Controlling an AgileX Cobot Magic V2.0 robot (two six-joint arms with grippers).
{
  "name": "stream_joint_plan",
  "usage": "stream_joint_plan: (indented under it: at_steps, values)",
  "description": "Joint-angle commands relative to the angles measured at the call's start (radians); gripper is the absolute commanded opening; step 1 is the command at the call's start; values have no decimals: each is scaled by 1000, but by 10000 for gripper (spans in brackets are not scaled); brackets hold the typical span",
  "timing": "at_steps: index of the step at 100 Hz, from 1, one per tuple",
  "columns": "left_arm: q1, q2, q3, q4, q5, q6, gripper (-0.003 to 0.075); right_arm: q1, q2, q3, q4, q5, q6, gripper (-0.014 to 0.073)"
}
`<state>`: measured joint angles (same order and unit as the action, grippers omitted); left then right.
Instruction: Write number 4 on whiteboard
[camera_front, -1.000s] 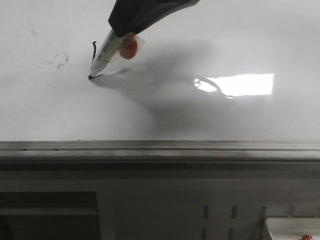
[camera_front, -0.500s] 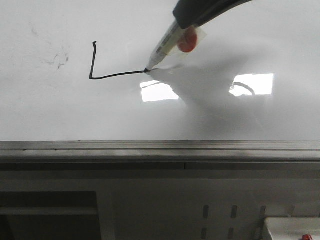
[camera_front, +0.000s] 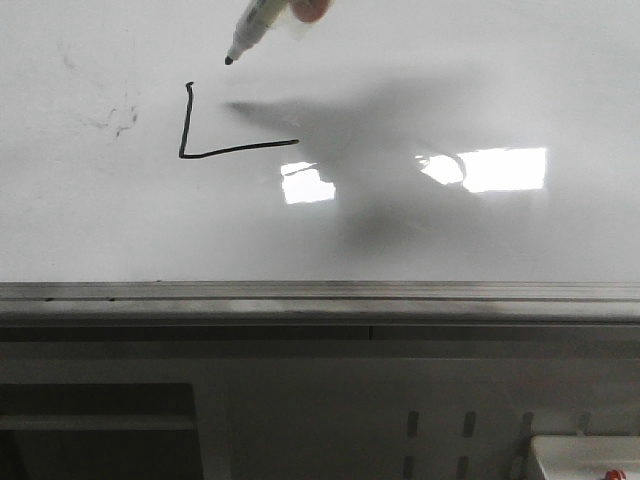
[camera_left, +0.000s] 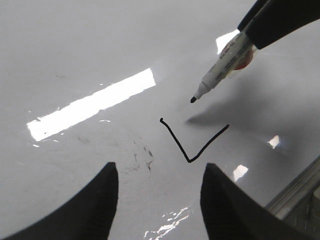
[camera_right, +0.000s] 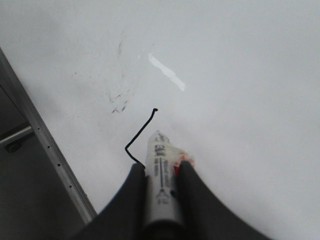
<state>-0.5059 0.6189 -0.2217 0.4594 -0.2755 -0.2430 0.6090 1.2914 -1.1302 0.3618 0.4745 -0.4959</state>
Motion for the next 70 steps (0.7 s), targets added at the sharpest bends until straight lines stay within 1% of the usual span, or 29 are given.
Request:
stream_joint_plan:
  at_steps: [1, 12, 29, 42, 53, 70]
  values:
    - [3, -1, -25, -20, -76, -9, 347, -7, 0, -44, -24, -75, -2, -64]
    - [3, -1, -25, -20, -76, -9, 347, -7, 16, -44, -28, -75, -2, -64]
    - [3, -1, -25, -20, -83, -9, 347, -7, 22, -40, -28, -14, -2, -64]
    - [3, -1, -25, -20, -85, -9, 347, -7, 24, 7, -26, -14, -2, -64]
    - [3, -1, -25, -20, -85, -9, 347, -5, 24, 76, 34, 1, -2, -64]
    - [3, -1, -25, -20, -85, -9, 347, -5, 24, 130, 59, 1, -2, -64]
